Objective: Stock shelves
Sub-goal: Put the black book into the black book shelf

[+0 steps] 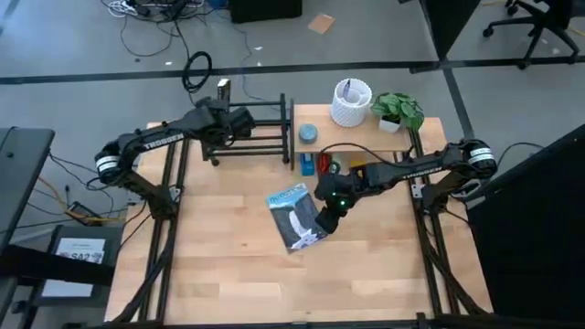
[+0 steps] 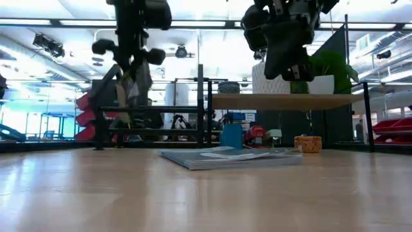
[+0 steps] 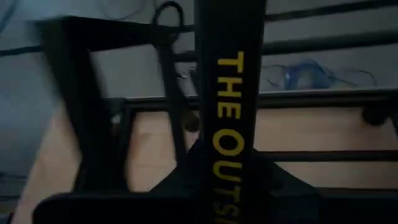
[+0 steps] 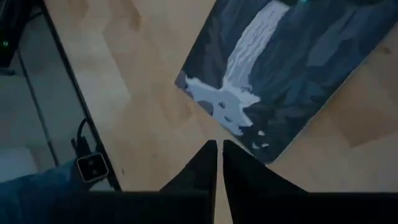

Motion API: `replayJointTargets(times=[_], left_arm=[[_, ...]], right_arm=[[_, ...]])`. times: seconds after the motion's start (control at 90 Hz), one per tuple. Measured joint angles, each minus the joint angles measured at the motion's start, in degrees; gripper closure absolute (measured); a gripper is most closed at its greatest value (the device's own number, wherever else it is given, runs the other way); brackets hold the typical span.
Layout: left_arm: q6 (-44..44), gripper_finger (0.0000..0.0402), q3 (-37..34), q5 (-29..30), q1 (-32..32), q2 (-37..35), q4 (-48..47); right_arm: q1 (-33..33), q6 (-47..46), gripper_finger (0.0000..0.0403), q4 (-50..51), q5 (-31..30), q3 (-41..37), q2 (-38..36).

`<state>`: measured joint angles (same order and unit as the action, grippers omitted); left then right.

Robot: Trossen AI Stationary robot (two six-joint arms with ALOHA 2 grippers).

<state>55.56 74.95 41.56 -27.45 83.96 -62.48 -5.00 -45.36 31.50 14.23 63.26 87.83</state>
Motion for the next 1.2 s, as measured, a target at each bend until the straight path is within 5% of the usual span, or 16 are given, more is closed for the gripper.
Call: replayJointTargets(times=[0.467, 0.822, 1.2], left_arm=[[3.0, 0.0357, -5.0, 0.0, -2.5, -0.1, -0.3], [2.7, 0.0361, -2.4, 6.9, -2.1, 0.0, 1.0], [2.1, 0.0358, -9.4, 5.8, -2.9, 0.0, 8.2]], right_arm=[[-0.3, -0.1, 0.0403, 0.0, 0.0, 0.0, 0.0], [-0.3, -0.1, 0.0403, 0.1, 0.0, 0.0, 0.0], [-0.3, -1.3, 0.0403, 0.5, 0.6, 0.0, 0.1]])
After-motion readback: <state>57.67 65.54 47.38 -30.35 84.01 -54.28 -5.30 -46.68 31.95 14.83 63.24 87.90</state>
